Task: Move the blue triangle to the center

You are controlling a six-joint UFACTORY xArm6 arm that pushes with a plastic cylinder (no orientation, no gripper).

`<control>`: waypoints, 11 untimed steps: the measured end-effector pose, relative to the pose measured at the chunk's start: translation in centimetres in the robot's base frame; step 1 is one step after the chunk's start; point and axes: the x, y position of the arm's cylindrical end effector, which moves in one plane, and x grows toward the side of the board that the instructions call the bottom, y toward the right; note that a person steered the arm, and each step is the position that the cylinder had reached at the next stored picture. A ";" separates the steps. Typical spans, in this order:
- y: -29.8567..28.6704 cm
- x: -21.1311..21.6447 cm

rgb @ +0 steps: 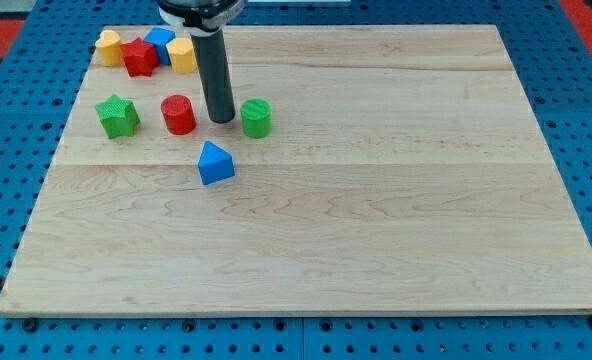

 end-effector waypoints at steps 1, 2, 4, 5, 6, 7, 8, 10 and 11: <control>9.1 0.9; 13.5 3.0; 3.1 13.2; -5.3 11.8; -2.0 9.3; -0.7 8.9; 1.8 10.0; 2.4 9.9; 2.4 6.8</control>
